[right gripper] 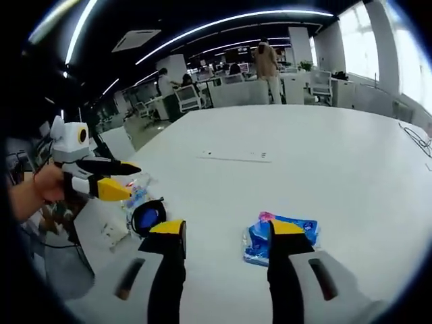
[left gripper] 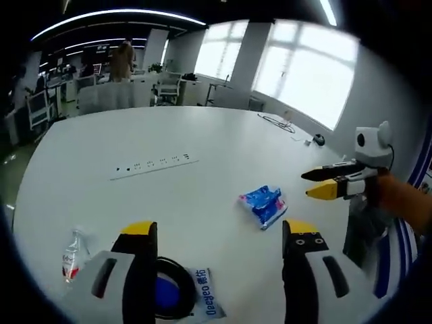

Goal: Arrange the tabletop items into an orderly group along one side of the table until the central work area is clear of visible clutter.

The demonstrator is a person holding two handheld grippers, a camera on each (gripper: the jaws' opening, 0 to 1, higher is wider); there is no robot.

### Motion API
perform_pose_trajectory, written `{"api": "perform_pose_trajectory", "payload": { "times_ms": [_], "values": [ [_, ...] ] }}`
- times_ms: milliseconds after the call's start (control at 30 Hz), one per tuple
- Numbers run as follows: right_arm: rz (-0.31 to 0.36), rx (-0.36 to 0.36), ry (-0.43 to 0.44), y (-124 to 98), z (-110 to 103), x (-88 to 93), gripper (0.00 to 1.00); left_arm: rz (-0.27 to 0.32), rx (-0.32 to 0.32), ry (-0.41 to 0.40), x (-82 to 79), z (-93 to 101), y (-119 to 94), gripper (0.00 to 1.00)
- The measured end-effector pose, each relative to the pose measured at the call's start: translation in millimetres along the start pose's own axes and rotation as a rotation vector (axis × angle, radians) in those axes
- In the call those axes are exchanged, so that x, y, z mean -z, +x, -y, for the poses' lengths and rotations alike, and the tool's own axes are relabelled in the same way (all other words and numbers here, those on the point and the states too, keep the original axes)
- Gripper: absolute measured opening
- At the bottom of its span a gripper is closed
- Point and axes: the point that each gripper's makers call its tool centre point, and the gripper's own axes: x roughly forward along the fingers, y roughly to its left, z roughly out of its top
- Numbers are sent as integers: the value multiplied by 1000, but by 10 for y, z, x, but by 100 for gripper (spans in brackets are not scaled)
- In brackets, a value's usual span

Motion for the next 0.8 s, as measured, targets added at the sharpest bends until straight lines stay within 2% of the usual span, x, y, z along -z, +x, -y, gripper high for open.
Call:
{"api": "perform_pose_trajectory", "payload": {
  "times_ms": [433, 800],
  "values": [
    [1, -73, -57, 225, -441, -158, 47, 10, -87, -26, 134, -368, -466, 78],
    [-16, -145, -96, 471, -845, -209, 47, -3, -155, -43, 305, -636, -734, 77]
  ]
}}
